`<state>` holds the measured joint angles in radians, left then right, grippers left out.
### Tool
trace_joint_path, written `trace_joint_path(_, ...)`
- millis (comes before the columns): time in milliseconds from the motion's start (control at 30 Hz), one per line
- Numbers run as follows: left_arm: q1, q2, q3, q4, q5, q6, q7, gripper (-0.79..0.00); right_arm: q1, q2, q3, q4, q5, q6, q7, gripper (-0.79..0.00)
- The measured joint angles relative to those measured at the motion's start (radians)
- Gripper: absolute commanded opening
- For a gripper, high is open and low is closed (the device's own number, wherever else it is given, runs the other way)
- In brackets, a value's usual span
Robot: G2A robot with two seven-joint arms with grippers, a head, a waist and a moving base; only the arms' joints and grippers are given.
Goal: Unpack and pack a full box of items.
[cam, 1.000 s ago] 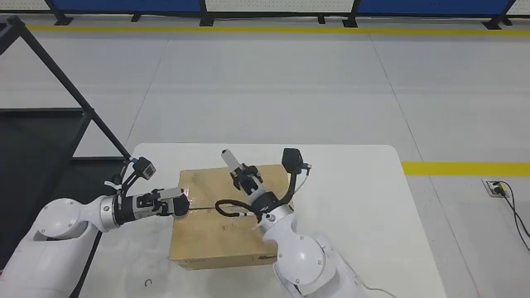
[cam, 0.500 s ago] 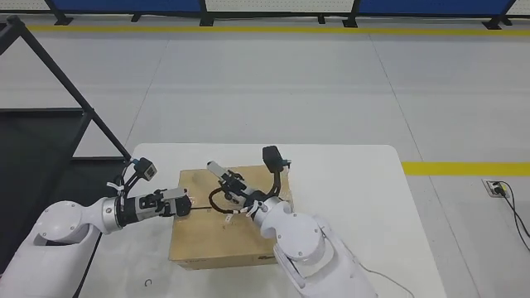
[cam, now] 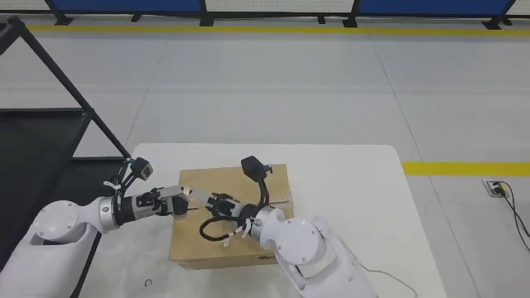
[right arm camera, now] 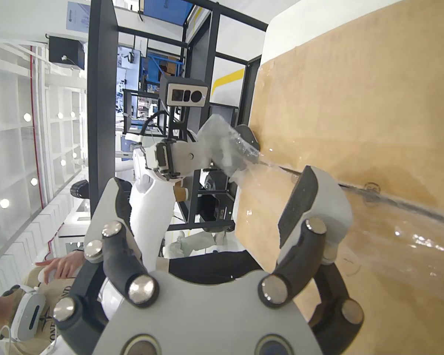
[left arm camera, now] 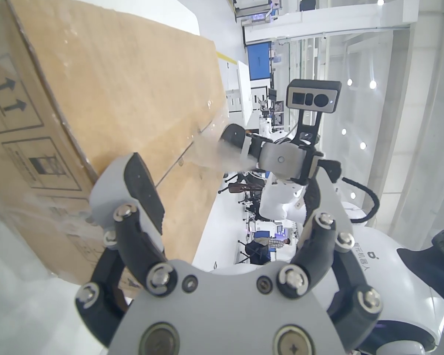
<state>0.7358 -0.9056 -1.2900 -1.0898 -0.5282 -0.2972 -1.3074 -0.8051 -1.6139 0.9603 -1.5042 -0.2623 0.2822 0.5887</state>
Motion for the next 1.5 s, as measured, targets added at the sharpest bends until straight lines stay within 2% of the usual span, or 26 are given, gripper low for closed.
trace_joint_path(500,0.003,0.0,0.01,-0.007,0.009,0.007,-0.008,0.0,-0.005,-0.008,0.003,0.011,0.033,-0.02,-0.095,0.0)
trace_joint_path(867,0.017,0.012,-0.051,-0.024,-0.053,0.005,-0.022,0.0,-0.007,-0.009,0.01,0.021,0.046,-0.035,-0.103,0.0)
trace_joint_path(1067,0.058,0.027,-0.113,-0.051,-0.084,0.008,-0.04,0.0,-0.008,-0.009,0.017,0.029,0.052,-0.043,-0.102,0.0)
trace_joint_path(1333,0.141,0.06,-0.195,-0.069,-0.06,0.083,-0.157,0.0,-0.011,-0.007,0.038,0.033,0.072,-0.061,-0.115,0.0)
trace_joint_path(1500,0.161,0.069,-0.19,-0.096,0.038,0.101,-0.113,0.0,-0.011,-0.007,0.049,0.033,0.085,-0.074,-0.121,0.0)
